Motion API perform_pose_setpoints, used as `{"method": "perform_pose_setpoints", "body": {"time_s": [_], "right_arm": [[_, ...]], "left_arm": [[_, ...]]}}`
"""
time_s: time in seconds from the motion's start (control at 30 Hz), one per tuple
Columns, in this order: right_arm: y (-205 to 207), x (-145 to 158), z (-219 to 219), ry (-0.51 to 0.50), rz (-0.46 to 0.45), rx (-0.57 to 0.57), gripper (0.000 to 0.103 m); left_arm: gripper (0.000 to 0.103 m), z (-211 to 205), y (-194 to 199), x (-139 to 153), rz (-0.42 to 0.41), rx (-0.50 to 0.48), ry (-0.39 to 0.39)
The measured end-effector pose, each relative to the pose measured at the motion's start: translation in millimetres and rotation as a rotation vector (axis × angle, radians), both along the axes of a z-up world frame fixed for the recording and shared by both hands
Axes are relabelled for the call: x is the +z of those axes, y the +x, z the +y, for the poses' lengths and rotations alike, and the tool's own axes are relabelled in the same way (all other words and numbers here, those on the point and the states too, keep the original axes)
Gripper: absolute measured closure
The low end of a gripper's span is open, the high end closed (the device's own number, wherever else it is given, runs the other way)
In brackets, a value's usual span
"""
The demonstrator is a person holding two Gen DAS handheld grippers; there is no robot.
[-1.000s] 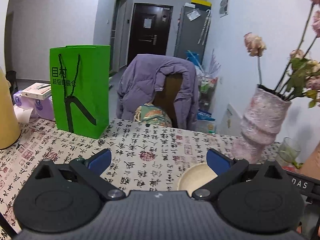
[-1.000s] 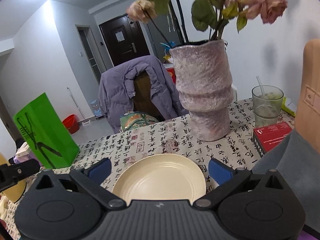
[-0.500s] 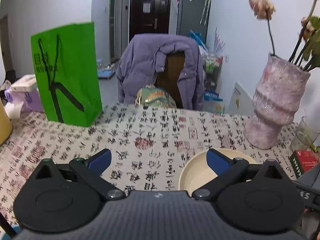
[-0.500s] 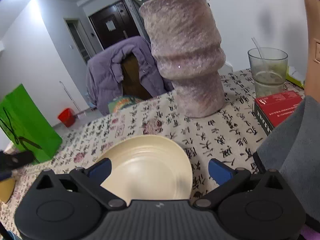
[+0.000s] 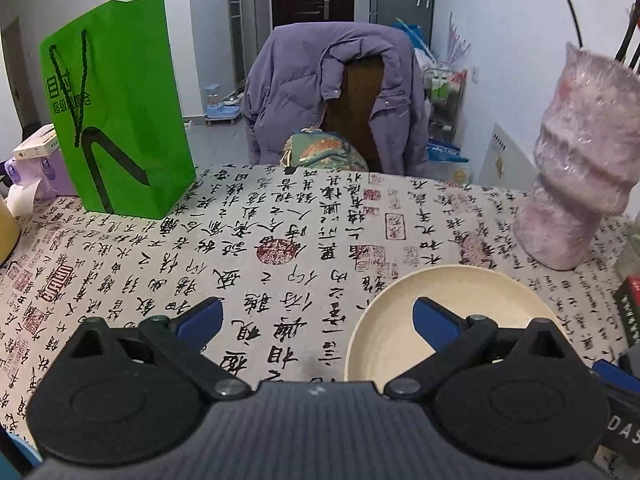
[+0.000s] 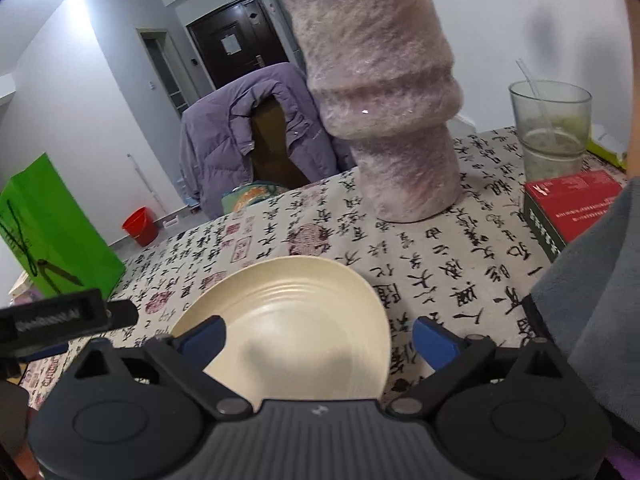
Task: Organize plates and bowls
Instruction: 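Lower both open grippers onto the rim of the second cream plate, then close both grippers on the cream plate rim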
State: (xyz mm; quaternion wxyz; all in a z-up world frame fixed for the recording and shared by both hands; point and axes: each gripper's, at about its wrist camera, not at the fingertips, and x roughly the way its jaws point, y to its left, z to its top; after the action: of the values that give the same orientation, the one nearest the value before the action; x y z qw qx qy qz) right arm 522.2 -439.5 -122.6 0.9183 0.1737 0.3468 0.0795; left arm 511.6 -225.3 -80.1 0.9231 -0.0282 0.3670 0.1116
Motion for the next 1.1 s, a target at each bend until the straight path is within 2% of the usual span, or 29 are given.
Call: {"method": "perform_pose_setpoints", "body": {"time_s": [0.1,0.13,0.17,0.3,0.37,0.47,0.6,0.67,0.77,0.97,1.1], "right_arm": [[2.7,-5.4,-0.3,0.003,0.022,0.002,0.011],[3.4,-6.7,-0.5,-0.001,0.027,-0.001,0.016],[3.8,-7.5,-0.6,-0.005,0.03,-0.003,0.02],[4.7,-9.2,-4.3,0.006,0.036,-0.009,0.026],[4.7,-10.1,-6.5,0.015,0.041,-0.011,0.034],[6.2,-12.5,-6.9,0.013,0.055,-0.013,0.045],[7.1,-15.1,-5.5,-0.008,0.072,-0.015,0.056],[7.1,-15.0,-5.2,-0.026,0.079,-0.025,0.066],[9.0,-18.3,-7.0,-0.022,0.099,-0.027,0.075],[10.7,-24.6,-7.7,-0.033,0.121,-0.027,0.093],[11.3,-25.4,-8.1,-0.024,0.126,-0.02,0.093]], "left_arm": [[0.0,-1.9,7.0,-5.0,0.01,0.012,0.008],[0.001,-2.0,9.3,-6.9,0.017,0.017,0.006],[0.002,-1.5,11.3,-8.2,0.023,0.02,0.002],[0.012,0.4,18.7,-17.1,0.056,0.033,-0.012],[0.023,-0.3,20.9,-21.5,0.072,0.038,-0.016],[0.033,-2.7,23.9,-26.9,0.099,0.025,-0.015],[0.047,-5.3,25.8,-34.2,0.13,0.01,-0.007],[0.059,-5.2,25.5,-36.5,0.133,0.011,-0.008],[0.072,-5.4,26.7,-40.2,0.149,-0.003,-0.021],[0.083,-11.4,26.7,-44.0,0.168,-0.031,-0.012],[0.085,-14.6,26.1,-44.0,0.167,-0.046,0.017]]}}
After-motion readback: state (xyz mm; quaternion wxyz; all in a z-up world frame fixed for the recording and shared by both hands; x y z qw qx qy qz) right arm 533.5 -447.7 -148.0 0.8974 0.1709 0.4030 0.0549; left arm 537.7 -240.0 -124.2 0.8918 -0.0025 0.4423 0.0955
